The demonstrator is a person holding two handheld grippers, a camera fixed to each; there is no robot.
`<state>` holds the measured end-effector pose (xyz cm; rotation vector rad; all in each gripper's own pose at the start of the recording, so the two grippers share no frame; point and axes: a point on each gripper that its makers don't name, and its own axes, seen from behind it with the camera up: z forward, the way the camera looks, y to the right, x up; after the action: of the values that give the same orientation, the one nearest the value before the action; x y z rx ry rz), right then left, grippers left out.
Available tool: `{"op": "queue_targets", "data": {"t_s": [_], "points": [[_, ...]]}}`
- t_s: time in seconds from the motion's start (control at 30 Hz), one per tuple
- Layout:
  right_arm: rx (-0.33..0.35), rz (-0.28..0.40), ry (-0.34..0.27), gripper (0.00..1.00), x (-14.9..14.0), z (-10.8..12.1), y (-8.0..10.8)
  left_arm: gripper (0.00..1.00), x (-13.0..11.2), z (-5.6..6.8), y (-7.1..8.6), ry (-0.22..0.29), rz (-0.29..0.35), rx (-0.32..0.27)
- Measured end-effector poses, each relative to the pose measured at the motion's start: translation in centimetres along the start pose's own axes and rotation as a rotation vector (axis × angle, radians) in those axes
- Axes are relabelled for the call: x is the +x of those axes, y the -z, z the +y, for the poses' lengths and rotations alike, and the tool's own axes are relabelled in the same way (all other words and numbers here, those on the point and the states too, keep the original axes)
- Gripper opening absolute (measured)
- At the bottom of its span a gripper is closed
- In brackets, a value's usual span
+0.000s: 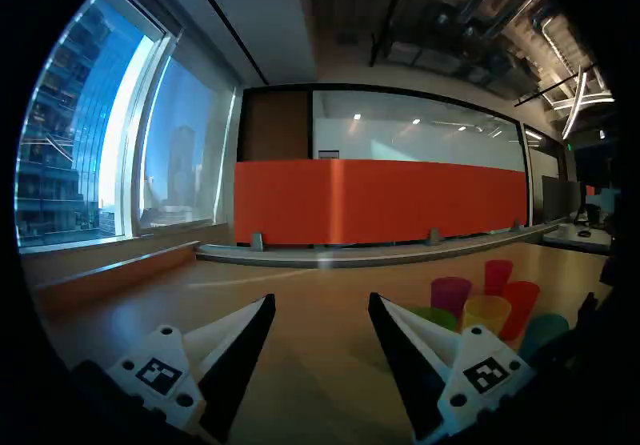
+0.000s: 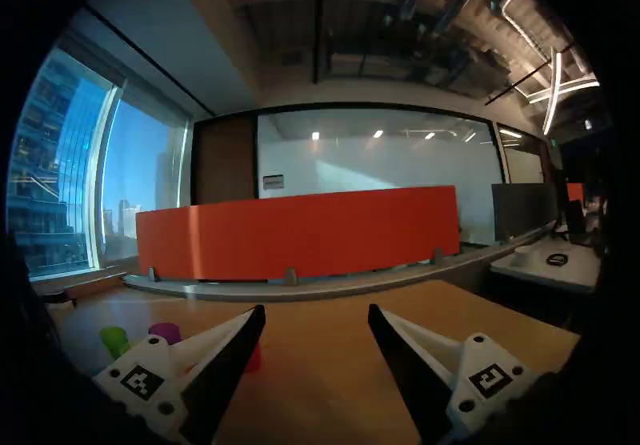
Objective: Pour water
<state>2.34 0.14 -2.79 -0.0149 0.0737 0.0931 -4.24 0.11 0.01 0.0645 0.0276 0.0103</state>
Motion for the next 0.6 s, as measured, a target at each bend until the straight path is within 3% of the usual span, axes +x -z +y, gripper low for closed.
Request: {"op": "queue_targets", "data": {"t_s": [0.3, 0.6], "points": [[-0.003, 0.001, -0.002, 1.0, -0.16, 0.31, 0.16, 0.86, -0.62, 0.11, -0.16, -0.002, -0.028, -0.005], [-0.007, -0.001, 0.038, 0.99, -0.17, 0.7, 0.38, 0.86, -0.69, 0.19, -0.21, -0.004, -0.028, -0.007]]}}
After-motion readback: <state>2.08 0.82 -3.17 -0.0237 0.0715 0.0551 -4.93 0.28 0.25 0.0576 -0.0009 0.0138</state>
